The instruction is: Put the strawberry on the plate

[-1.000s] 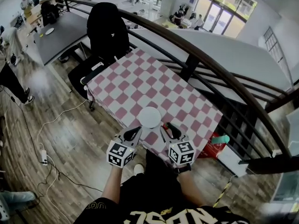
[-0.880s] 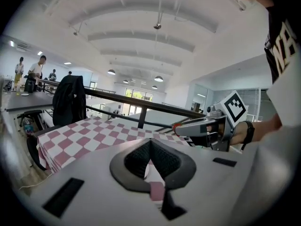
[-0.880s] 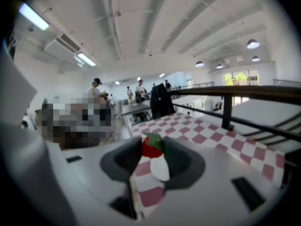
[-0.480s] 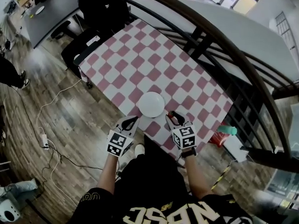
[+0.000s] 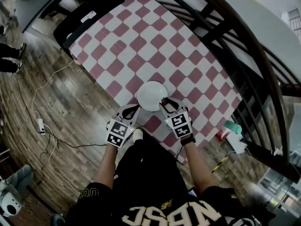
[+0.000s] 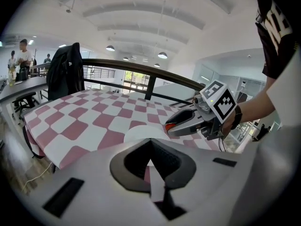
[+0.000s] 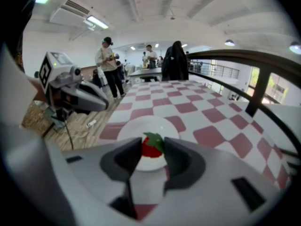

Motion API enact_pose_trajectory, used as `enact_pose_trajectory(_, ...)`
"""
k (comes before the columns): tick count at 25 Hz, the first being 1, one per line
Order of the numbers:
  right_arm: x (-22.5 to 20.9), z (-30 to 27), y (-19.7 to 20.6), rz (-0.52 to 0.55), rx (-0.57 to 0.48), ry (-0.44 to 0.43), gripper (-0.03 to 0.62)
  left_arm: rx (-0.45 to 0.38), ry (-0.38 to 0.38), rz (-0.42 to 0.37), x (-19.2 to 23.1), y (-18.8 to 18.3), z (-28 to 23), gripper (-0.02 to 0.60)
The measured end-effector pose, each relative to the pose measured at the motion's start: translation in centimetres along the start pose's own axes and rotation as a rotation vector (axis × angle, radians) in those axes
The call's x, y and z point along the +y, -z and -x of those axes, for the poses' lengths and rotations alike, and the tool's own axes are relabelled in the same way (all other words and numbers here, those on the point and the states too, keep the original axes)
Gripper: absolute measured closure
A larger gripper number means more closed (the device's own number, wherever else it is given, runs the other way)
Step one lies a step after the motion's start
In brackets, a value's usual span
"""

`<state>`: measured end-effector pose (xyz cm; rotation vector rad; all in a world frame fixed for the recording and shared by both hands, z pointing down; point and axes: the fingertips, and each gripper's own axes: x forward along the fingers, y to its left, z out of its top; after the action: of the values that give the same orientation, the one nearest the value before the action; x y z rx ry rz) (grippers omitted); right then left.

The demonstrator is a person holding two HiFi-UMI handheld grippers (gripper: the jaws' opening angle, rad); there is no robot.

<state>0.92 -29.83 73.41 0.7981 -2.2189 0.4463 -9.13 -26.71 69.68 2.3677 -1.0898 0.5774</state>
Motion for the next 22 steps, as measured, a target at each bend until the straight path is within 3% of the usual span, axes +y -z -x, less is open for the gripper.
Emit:
enact_pose_trajectory(9,0.6,-3.9,0.2,0.120,0.072,-0.047,0.439,0.046,-0.014,0.033,1.2,1.0,-2.6,0.572)
enact_pose_trajectory(22,0.0,-3.9,-0.9,0.120,0.040,-0.034,0.437,0.043,-0.007,0.021,-0.4,0.5,-2.6,0.572)
